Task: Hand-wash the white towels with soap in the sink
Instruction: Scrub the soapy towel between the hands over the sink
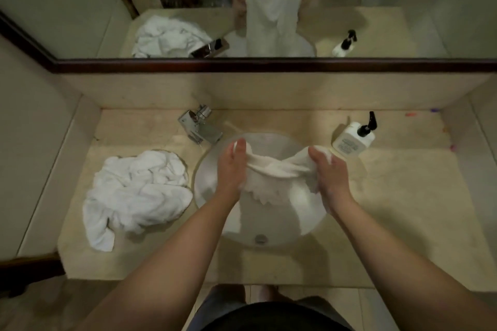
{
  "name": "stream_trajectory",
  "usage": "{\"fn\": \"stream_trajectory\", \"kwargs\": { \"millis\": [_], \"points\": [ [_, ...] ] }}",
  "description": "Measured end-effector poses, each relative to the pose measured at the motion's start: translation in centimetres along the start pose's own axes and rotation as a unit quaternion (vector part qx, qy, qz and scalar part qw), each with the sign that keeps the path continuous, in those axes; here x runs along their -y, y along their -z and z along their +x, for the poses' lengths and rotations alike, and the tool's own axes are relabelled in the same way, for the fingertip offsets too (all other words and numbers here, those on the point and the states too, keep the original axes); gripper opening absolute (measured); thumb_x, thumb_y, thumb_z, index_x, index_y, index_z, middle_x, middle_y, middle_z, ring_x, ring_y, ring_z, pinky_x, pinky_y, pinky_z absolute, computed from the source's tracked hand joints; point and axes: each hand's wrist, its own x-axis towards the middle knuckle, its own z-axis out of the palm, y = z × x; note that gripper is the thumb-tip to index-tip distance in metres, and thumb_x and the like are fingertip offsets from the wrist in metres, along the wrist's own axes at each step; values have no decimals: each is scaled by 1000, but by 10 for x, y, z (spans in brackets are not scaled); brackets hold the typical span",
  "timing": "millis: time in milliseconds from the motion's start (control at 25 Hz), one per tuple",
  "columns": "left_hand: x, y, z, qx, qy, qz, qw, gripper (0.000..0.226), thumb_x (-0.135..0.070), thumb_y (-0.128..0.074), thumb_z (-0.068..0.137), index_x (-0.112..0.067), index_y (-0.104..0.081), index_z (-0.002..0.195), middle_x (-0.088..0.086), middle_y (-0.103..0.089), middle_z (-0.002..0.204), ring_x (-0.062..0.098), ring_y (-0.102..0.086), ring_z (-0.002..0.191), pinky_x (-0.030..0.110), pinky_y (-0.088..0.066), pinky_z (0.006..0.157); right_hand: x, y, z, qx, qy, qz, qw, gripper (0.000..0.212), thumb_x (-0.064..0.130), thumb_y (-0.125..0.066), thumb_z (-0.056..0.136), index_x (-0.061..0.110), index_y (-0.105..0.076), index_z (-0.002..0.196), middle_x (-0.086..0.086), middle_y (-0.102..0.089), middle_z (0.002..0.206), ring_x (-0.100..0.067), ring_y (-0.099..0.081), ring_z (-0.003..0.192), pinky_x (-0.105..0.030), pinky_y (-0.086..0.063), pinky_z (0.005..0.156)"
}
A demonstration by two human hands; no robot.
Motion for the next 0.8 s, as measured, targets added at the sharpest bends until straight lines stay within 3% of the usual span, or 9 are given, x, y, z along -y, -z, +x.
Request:
{"fn": "stream_trajectory", "kwargs": {
  "millis": [80, 200, 360, 440, 520, 600, 720, 800],
  "points": [
    [-29, -6, -16, -5, -40, -16, 999, 32, -31, -40, 107, -17, -49, 79, -9, -44, 71, -5, -44, 60, 18, -36, 59, 29, 1, -15, 35, 33, 35, 998, 18, 25, -65, 92, 18, -65, 75, 5, -62, 68, -10, -58, 63, -24, -44, 54],
    [-68, -26, -37, -8, -35, -94, 995, 36, -35, -40, 106, -18, -45, 75, -6, -45, 68, 2, -45, 59, 19, -40, 59, 70, -10, -28, 62, 69, 93, 991, 18, 26, -66, 90, 17, -64, 75, 3, -63, 69, -8, -62, 63, -21, -50, 55],
    [-107, -56, -46, -80, 133, -222, 963, 40, -50, -43, 102, -16, -59, 88, 2, -64, 84, 14, -64, 77, 28, -54, 70, 100, -39, -26, 10, 33, 148, 988, 21, 37, -66, 91, 19, -63, 82, -1, -66, 82, -18, -66, 84, -32, -53, 77],
    [-110, -56, -32, -122, 200, -265, 935, 55, -60, -47, 97, -8, -64, 106, 9, -70, 98, 24, -69, 86, 36, -57, 80, 89, -48, -40, 27, 81, 119, 989, 18, 35, -64, 93, 19, -63, 86, 0, -67, 82, -15, -66, 78, -30, -54, 72],
    [-104, -48, -21, -135, 223, -246, 934, 68, -66, -46, 94, -4, -65, 113, 11, -71, 101, 27, -69, 86, 34, -55, 75, 71, -51, -57, 46, 141, 44, 988, 17, 38, -62, 94, 23, -62, 86, 2, -68, 84, -11, -66, 77, -28, -55, 69],
    [-93, -45, -25, -69, 236, -232, 941, 67, -67, -42, 96, -4, -65, 104, 14, -71, 98, 27, -70, 84, 31, -53, 68, 64, -51, -55, 10, 176, -16, 984, 23, 43, -60, 94, 28, -58, 76, 3, -66, 80, -13, -66, 77, -34, -55, 72],
    [-90, -51, -49, 65, 236, -275, 930, 62, -62, -37, 100, -8, -68, 100, 16, -74, 100, 25, -72, 88, 32, -56, 72, 76, -51, -24, -34, 169, -55, 984, 35, 45, -57, 96, 25, -57, 66, -1, -66, 71, -21, -65, 72, -43, -54, 72],
    [-85, -52, -43, 42, 221, -274, 935, 62, -64, -42, 97, -9, -68, 113, 15, -74, 107, 25, -72, 92, 32, -56, 70, 77, -54, -28, -9, 174, -96, 980, 40, 43, -53, 98, 23, -58, 64, 1, -63, 65, -17, -62, 65, -35, -49, 65]
  ]
}}
